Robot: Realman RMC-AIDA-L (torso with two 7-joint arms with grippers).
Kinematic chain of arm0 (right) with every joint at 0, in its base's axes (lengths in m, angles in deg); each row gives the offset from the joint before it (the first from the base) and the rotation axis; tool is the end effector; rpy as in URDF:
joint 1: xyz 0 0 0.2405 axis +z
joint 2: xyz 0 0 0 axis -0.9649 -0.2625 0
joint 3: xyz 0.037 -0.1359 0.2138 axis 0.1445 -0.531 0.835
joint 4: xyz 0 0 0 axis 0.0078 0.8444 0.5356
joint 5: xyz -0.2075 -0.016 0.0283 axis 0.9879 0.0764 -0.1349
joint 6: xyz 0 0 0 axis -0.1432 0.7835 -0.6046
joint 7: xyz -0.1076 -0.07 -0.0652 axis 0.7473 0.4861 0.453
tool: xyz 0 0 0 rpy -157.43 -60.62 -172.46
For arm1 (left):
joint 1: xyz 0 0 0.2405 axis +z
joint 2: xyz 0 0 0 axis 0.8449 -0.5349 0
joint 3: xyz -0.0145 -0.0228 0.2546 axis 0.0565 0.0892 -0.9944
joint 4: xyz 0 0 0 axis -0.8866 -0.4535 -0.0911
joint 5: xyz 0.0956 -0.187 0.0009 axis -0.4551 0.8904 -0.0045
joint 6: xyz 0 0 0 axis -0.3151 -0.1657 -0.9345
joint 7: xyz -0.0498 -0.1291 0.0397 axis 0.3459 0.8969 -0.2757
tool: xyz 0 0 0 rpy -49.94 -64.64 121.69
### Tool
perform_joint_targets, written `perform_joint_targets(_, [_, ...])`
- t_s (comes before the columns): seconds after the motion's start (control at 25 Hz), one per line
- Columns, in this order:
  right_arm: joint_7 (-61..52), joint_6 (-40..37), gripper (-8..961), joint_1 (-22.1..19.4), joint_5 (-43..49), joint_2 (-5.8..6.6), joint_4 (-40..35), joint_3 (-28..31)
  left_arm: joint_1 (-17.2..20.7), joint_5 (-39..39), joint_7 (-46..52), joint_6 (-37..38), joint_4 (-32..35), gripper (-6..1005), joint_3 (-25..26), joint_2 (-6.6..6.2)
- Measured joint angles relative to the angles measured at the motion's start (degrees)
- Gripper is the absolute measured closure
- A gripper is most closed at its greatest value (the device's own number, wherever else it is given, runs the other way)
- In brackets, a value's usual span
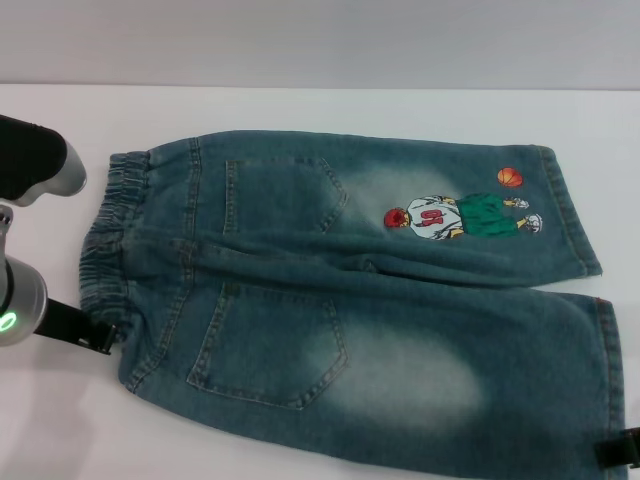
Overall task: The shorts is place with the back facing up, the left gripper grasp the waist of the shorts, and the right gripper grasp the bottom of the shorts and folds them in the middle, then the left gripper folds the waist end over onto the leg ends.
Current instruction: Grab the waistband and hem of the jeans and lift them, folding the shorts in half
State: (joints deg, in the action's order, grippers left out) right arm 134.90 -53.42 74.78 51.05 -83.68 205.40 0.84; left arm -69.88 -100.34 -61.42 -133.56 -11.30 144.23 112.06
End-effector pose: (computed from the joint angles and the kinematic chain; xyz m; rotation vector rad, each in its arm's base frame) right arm 0.2180 0.2147 0.0220 -1.9066 1.5869 -0.4938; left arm -0.2325 0.2944 0.0163 -2.0756 -1.2035 0.5085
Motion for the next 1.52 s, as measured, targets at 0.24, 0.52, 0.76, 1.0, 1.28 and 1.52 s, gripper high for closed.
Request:
perform_joint_targets(0.24, [0.0,-0.6,346,0.1,0.0,0.0,-0.3,-0.8,0.1,0.0,0.1,-0.1,-0.1,997,-0.2,0.0])
perform_joint_targets(0.52, [0.0,-1.8,345,0.0,1.5,0.08,-0.2,-0.8,0.1,0.0,0.1,-0.3,-0.2,997,-0.3,0.0])
perform_joint_targets(0.76, [0.0,-1.5,346,0.0,1.5,-0.33,-0.4,-1.3,-0.1,0.0,0.1,-0.3,0.0,997,-0.3,0.0])
perform_joint_targets(1.0, [0.0,-1.0,346,0.0,1.5,-0.92,-1.0,-2.2,-0.4,0.0,0.1,-0.3,0.1,997,-0.7,0.0])
perform_joint_targets(1.28, [0.0,-0.9,345,0.1,2.7,-0.68,-2.1,-1.9,-0.5,0.0,0.1,-0.2,0.1,997,-0.8,0.0])
perform_joint_targets(1.52, [0.0,-0.4,346,0.2,3.0,-0.82,-3.0,-2.3,-0.6,0.0,0.1,-0.1,0.1,997,-0.9,0.0])
